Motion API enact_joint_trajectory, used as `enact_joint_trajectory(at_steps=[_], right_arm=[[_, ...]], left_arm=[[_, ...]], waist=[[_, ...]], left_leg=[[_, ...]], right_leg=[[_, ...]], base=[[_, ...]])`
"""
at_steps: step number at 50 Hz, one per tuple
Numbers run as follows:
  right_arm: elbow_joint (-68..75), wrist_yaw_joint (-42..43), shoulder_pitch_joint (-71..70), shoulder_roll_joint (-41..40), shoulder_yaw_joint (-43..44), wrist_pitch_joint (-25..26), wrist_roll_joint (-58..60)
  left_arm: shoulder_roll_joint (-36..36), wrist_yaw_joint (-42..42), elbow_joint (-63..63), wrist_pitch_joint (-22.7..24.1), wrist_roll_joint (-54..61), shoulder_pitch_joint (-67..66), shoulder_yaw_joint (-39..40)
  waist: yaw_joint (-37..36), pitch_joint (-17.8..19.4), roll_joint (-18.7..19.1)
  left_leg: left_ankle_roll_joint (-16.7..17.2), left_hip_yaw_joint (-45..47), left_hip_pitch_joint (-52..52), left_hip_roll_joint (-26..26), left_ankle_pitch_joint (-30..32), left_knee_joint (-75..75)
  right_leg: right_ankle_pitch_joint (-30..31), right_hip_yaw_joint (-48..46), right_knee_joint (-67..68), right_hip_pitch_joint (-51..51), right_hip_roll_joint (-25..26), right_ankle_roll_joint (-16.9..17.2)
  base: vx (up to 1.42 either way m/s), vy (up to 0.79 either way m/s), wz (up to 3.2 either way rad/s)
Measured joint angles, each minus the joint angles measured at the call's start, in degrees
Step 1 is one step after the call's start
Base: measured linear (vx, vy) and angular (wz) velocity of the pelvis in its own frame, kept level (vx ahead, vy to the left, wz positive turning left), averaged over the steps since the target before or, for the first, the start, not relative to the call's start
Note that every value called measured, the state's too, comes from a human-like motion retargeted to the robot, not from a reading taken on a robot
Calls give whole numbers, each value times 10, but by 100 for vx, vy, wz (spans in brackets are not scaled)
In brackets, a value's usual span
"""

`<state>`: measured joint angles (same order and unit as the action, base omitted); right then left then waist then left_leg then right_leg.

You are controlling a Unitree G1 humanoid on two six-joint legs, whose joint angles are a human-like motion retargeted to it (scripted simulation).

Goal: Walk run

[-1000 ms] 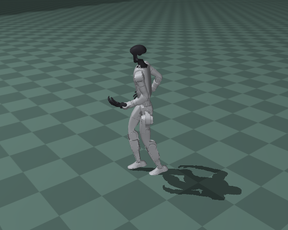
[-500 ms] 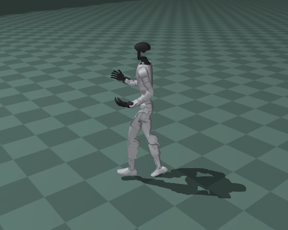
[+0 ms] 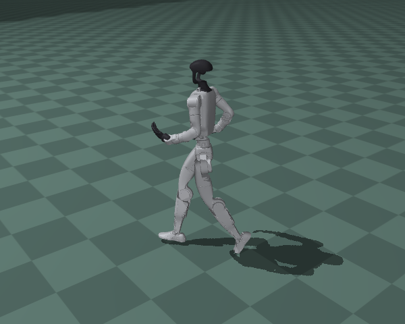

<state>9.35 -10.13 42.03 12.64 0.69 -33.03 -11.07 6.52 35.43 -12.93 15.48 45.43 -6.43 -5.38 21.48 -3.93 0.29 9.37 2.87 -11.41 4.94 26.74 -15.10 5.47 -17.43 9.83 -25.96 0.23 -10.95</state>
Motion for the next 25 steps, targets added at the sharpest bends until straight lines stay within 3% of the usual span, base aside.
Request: enact_joint_trajectory(at_steps=[2,3,5,7,8,10,11,14,16,17,20,22,23,25], right_arm=[[-15,58,-32,-31,-15,2,79],[-15,84,-62,-54,-18,6,108],[-10,81,-147,-99,20,9,128],[-11,72,-229,-119,-4,17,109],[-16,80,-265,-123,-31,18,92],[-38,98,-317,-120,-75,9,54],[-51,100,-334,-112,-90,3,37],[-89,85,-369,-80,-122,-1,0],[-103,59,-374,-57,-123,8,0],[-106,47,-374,-45,-118,15,7],[-94,34,-372,-16,-99,31,49],[-74,40,-360,0,-99,36,78],[-61,37,-346,6,-93,38,89],[-28,6,-311,9,-72,34,106]], left_arm=[[7,28,-3,-5,-6,-16,20],[4,50,-10,-10,-19,-23,34],[-25,69,-27,-24,-49,-29,52],[-63,42,-36,-6,-73,-48,65],[-79,26,-34,12,-80,-64,69],[-108,8,-27,34,-81,-88,77],[-116,9,-25,33,-78,-97,85],[-126,29,-26,13,-68,-115,101],[-119,39,-32,-1,-62,-124,100],[-113,40,-34,-5,-59,-127,95],[-80,30,-30,1,-58,-127,68],[-61,23,-16,9,-68,-123,54],[-54,20,-8,11,-74,-123,44],[-47,24,-7,11,-78,-100,36]], waist=[[-19,-7,6],[-33,-4,18],[-46,-17,-5],[-46,-25,-26],[-42,-26,-27],[-46,-21,-31],[-58,-19,-39],[-105,-12,-51],[-136,-6,-49],[-152,-3,-49],[-178,8,-40],[-182,12,-34],[-171,12,-43],[-147,14,-73]], left_leg=[[51,31,46,-28,33,-173],[47,43,82,-65,33,-275],[51,-31,146,4,32,-345],[10,-25,194,22,-53,-377],[-28,-1,216,-2,-96,-380],[-87,40,266,-33,-174,-358],[-100,67,284,-43,-201,-318],[-116,135,318,-67,-232,-156],[-126,126,323,-47,-244,-33],[-120,98,324,-30,-257,19],[-47,25,318,-22,-259,97],[-119,41,312,-21,-213,63],[-137,43,297,0,-270,21],[-118,-29,296,59,-332,-54]], right_leg=[[-81,51,70,12,48,-37],[-120,101,106,14,96,-40],[-130,90,107,37,46,-24],[-138,124,89,77,49,-27],[-133,136,72,101,56,-28],[-104,159,34,145,65,-29],[-73,149,18,164,59,-30],[22,132,-17,218,59,-25],[78,148,-28,257,73,-24],[104,149,-29,276,75,-23],[175,144,3,320,87,-19],[232,147,90,318,96,6],[242,150,188,294,96,31],[245,114,398,226,57,44]], base=[[130,-58,-118],[117,-58,-105],[98,-49,-53],[92,-34,-92],[114,-35,-111],[126,-34,-133],[102,-27,-175],[100,-27,-196],[127,-29,-164],[137,-24,-155],[140,-22,-101],[118,-15,-53],[136,-10,12],[140,-10,6]])
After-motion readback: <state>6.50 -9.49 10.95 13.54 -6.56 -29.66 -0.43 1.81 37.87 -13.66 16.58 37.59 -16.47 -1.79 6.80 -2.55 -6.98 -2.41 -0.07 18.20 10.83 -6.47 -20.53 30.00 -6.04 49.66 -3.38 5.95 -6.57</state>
